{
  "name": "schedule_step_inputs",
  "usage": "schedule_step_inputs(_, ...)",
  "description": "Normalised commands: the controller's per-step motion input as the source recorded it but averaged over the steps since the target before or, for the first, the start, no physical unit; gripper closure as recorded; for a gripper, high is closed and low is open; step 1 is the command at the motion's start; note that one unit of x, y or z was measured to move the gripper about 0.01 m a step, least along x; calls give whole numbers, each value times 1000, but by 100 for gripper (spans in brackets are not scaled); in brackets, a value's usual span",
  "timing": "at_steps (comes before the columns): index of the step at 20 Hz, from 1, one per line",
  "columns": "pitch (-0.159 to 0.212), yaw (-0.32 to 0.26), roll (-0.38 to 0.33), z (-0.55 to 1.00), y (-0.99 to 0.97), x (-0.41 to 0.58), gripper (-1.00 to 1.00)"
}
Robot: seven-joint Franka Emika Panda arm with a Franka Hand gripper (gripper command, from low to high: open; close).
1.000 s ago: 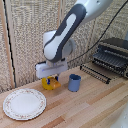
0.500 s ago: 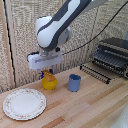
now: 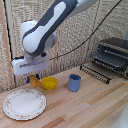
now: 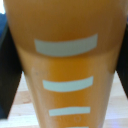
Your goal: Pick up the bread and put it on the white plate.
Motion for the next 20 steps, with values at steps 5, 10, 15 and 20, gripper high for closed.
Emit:
schedule_step_inputs(5,0,11,-8,-370,90,205,100)
schedule_step_inputs(10,0,16,-23,-339,127,47,100)
schedule_step_inputs(15,0,25,-22,-387,234,0,100)
schedule_step_inputs(20,0,7,4,-267,128,116,100)
